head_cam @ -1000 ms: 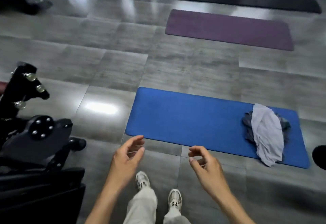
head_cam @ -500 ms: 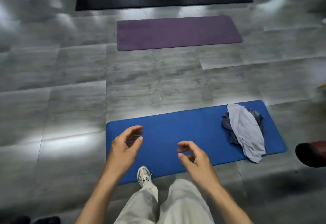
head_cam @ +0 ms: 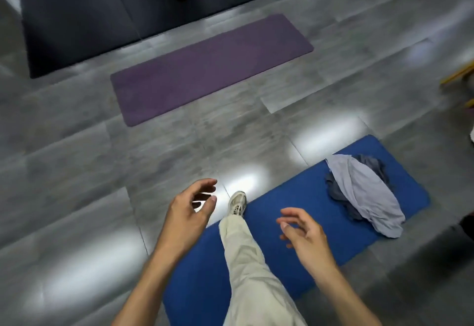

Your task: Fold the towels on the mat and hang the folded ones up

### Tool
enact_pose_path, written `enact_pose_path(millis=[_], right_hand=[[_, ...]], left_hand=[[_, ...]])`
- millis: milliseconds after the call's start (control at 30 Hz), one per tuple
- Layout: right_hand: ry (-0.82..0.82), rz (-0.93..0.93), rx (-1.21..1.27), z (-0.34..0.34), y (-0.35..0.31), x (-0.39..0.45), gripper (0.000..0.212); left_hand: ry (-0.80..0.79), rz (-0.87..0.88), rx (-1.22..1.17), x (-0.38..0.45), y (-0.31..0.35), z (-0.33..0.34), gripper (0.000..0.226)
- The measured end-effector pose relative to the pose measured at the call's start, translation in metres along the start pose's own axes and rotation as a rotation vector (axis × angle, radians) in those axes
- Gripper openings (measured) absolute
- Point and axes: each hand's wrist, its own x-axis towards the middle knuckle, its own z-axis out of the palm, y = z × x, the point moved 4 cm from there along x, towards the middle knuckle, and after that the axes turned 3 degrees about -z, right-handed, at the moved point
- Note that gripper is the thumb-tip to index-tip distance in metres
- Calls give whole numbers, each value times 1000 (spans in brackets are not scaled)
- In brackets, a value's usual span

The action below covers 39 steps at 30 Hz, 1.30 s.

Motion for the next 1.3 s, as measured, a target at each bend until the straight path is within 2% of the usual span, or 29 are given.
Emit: enact_pose_path(millis=[133, 267, 433, 633, 967, 1067, 1133, 1200, 1300], right_hand=[[99, 98, 144, 13, -45, 111, 16], [209, 158, 274, 14, -96, 186, 14], [486, 147, 403, -1, -138, 237, 25], [787, 196, 561, -9, -165, 289, 17], [1290, 342, 784, 49, -204, 317, 18], [1405, 351, 847, 52, -206, 318, 18], [1496, 341, 863, 45, -206, 314, 6], [1563, 320, 897, 35, -209, 314, 3], [1639, 317, 940, 16, -192, 314, 16]], left_hand=[[-117, 8, 99, 146, 37, 0, 29], [-265, 69, 147, 264, 91, 18, 28], [-497, 138, 146, 353, 150, 58, 28], [-763, 184, 163, 439, 183, 100, 31], [-1196, 381, 393, 537, 251, 138, 41], [-1309, 446, 452, 539, 270, 171, 43], [-1384, 487, 500, 530, 279, 204, 41], [-1428, 522, 530, 522, 290, 227, 37], [-1503, 566, 565, 502, 300, 274, 33]])
